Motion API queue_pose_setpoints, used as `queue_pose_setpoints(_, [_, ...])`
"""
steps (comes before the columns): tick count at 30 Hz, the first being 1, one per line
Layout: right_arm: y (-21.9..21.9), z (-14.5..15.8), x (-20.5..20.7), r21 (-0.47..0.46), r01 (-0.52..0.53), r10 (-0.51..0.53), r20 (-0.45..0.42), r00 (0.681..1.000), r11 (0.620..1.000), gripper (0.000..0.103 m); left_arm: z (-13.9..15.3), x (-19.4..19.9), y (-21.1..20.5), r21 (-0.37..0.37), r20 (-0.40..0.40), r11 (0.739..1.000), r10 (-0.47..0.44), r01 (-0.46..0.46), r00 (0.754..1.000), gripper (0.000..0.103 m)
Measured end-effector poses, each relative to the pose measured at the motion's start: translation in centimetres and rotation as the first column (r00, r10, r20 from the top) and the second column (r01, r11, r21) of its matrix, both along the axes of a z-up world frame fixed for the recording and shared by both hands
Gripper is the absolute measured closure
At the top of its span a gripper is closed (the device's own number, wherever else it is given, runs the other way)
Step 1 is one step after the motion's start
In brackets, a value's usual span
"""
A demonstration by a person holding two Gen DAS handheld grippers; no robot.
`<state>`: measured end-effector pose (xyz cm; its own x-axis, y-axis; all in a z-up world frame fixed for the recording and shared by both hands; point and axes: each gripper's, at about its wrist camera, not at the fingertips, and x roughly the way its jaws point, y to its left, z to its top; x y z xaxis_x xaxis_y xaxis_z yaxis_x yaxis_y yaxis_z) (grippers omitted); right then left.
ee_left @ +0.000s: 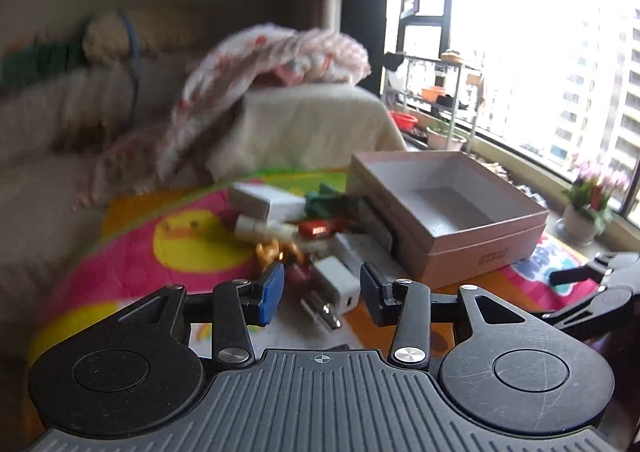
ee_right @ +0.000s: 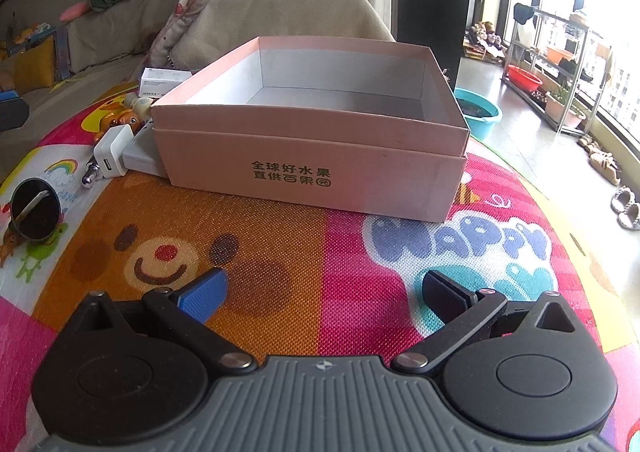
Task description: Organize rigid objects
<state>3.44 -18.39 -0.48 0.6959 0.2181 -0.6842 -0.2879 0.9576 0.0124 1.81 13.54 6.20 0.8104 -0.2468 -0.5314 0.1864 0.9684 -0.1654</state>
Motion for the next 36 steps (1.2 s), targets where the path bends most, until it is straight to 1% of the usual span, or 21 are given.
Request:
queue_pose_setpoints(1, [0.0, 0.0, 0.0, -0.001, -0.001, 0.001, 0.0, 1.0, 1.0, 0.0, -1.5, 1.3, 2.2, -0.137, -0.095, 0.99, -0.035, 0.021, 0.995, 0.057])
queue_pose_setpoints(2, [0.0, 0.0, 0.0, -0.001, -0.001, 0.001, 0.001, 1.0, 1.0, 0.0, -2.8, 2.2, 3.8, -0.245, -0.163, 0.969, -0.07, 0.028, 0.984, 0.057])
queue_pose_setpoints(3, [0.0, 0.0, 0.1, -0.002, -0.002, 0.002, 0.001, 1.0, 1.0, 0.0, -4.1, 2.5, 5.0, -0.317, -0.198, 0.948, -0.101, 0.034, 0.975, 0.057])
queue_pose_setpoints(4, [0.0, 0.0, 0.1, -0.002, -0.005, 0.005, 0.0, 1.0, 1.0, 0.0, -5.1, 2.2, 5.9, -0.367, -0.194, 0.929, -0.13, 0.051, 0.972, 0.056])
queue_pose_setpoints(5, [0.0, 0.0, 0.0, 0.0, -0.007, 0.007, 0.0, 1.0, 1.0, 0.0, -5.6, 1.6, 6.4, -0.394, -0.191, 0.917, -0.147, 0.062, 0.97, 0.057])
queue_pose_setpoints(7, [-0.1, 0.0, 0.0, 0.002, -0.009, 0.009, 0.001, 1.0, 1.0, 0.0, -5.8, 0.1, 6.6, -0.406, -0.181, 0.909, -0.177, 0.091, 0.967, 0.057])
queue_pose_setpoints(9, [-0.1, 0.0, 0.0, 0.0, -0.009, 0.009, 0.002, 1.0, 1.0, 0.0, -5.3, -2.1, 5.5, -0.371, -0.163, 0.915, -0.23, 0.157, 0.959, 0.057])
queue_pose_setpoints(12, [-0.1, 0.0, 0.0, -0.002, -0.009, 0.009, 0.001, 1.0, 1.0, 0.0, -4.0, -5.3, 3.6, -0.27, -0.118, 0.938, -0.256, 0.217, 0.959, 0.057])
queue_pose_setpoints(14, [-0.1, 0.0, 0.0, 0.0, -0.009, 0.009, 0.001, 1.0, 1.0, 0.0, -2.7, -7.4, 3.4, -0.232, -0.066, 0.937, -0.283, 0.261, 0.957, 0.057])
queue_pose_setpoints(16, [0.0, 0.0, 0.0, 0.001, -0.007, 0.007, 0.001, 1.0, 1.0, 0.0, -1.5, -9.4, 3.5, -0.183, -0.038, 0.94, -0.301, 0.289, 0.953, 0.057])
queue_pose_setpoints(17, [0.0, 0.0, 0.0, 0.002, -0.007, 0.007, 0.001, 1.0, 1.0, 0.0, -1.1, -10.3, 3.6, -0.164, -0.045, 0.943, -0.301, 0.29, 0.953, 0.057])
queue_pose_setpoints(19, [0.0, 0.0, 0.0, 0.0, -0.007, 0.007, 0.001, 1.0, 1.0, 0.0, -1.0, -11.6, 3.5, -0.121, -0.101, 0.95, -0.301, 0.289, 0.948, 0.057])
queue_pose_setpoints(21, [0.0, 0.0, 0.0, 0.0, -0.007, 0.007, 0.002, 1.0, 1.0, 0.0, -1.7, -12.4, 2.7, -0.085, -0.156, 0.946, -0.322, 0.312, 0.934, 0.057])
queue_pose_setpoints(24, [0.0, 0.0, 0.0, -0.001, -0.007, 0.007, 0.002, 1.0, 1.0, 0.0, -3.2, -11.9, 0.8, -0.094, -0.187, 0.937, -0.349, 0.337, 0.918, 0.057])
queue_pose_setpoints(27, [0.0, 0.0, 0.0, -0.001, -0.007, 0.007, 0.002, 1.0, 1.0, 0.0, -4.1, -9.6, -1.8, -0.118, -0.131, 0.923, -0.381, 0.367, 0.915, 0.057])
queue_pose_setpoints(30, [0.0, 0.0, 0.0, -0.001, -0.006, 0.006, 0.003, 1.0, 1.0, 0.0, -4.5, -6.8, -4.3, -0.135, -0.084, 0.919, -0.384, 0.371, 0.919, 0.057])
queue_pose_setpoints(31, [0.0, 0.0, 0.0, -0.001, -0.007, 0.007, 0.002, 1.0, 1.0, 0.0, -4.4, -6.4, -5.0, -0.125, -0.083, 0.916, -0.393, 0.381, 0.916, 0.057])
queue_pose_setpoints(33, [0.0, 0.0, 0.0, 0.0, -0.006, 0.006, 0.002, 1.0, 1.0, 0.0, -3.4, -6.9, -6.1, -0.087, -0.05, 0.892, -0.449, 0.444, 0.892, 0.057])
queue_pose_setpoints(34, [0.0, 0.0, 0.0, 0.001, -0.006, 0.006, 0.001, 1.0, 1.0, 0.0, -2.8, -7.6, -6.2, -0.064, -0.028, 0.885, -0.463, 0.461, 0.886, 0.056])
queue_pose_setpoints(35, [0.0, 0.0, 0.0, 0.002, -0.005, 0.005, 0.0, 1.0, 1.0, 0.0, -2.0, -8.5, -6.0, -0.023, -0.006, 0.888, -0.46, 0.46, 0.888, 0.055])
queue_pose_setpoints(36, [0.0, 0.1, 0.1, 0.001, -0.004, 0.004, -0.002, 1.0, 1.0, 0.0, -1.2, -9.2, -5.7, 0.024, 0.011, 0.896, -0.443, 0.443, 0.896, 0.055])
